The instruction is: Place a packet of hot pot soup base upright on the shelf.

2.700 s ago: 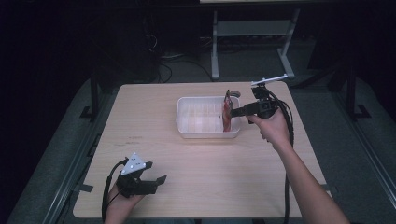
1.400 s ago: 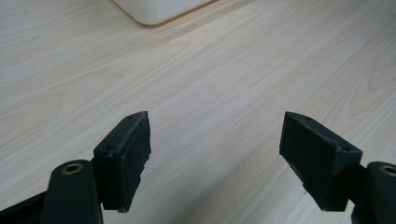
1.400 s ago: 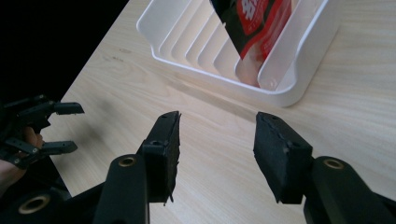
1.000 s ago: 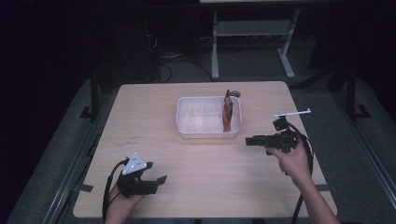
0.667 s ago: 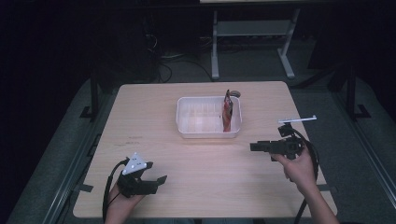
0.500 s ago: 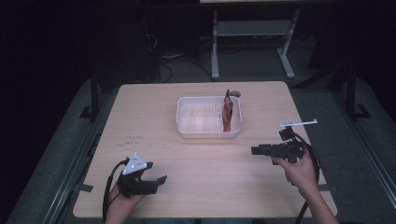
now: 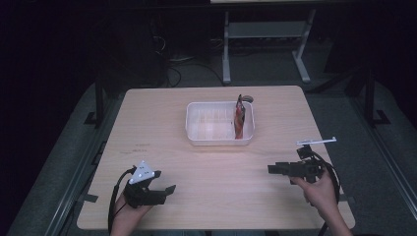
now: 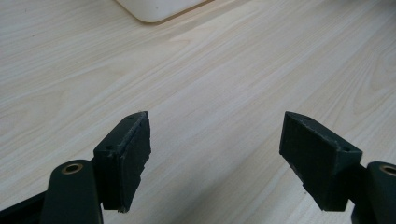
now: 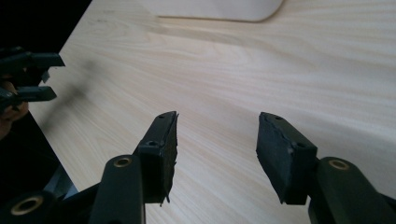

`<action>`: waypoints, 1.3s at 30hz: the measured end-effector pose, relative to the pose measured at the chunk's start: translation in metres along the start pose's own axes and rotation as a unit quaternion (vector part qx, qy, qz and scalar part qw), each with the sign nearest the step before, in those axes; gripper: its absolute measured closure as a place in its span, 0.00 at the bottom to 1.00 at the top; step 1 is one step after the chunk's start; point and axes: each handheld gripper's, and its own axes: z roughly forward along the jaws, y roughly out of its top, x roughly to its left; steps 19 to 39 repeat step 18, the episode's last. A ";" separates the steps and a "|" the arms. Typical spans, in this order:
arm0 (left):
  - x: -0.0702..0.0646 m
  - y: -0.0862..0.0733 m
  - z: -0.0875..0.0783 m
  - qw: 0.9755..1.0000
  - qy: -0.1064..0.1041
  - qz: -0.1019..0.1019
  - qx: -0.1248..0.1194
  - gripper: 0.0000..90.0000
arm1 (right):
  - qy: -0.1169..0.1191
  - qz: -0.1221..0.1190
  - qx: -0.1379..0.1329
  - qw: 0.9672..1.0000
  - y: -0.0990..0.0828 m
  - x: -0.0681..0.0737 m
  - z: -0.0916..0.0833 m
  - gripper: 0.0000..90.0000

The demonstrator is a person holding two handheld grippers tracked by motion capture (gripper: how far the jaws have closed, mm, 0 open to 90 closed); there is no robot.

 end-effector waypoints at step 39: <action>-0.001 0.000 0.002 1.000 -0.001 0.001 0.002 0.27 | 0.013 -0.016 -0.003 1.000 -0.040 -0.002 0.004 0.50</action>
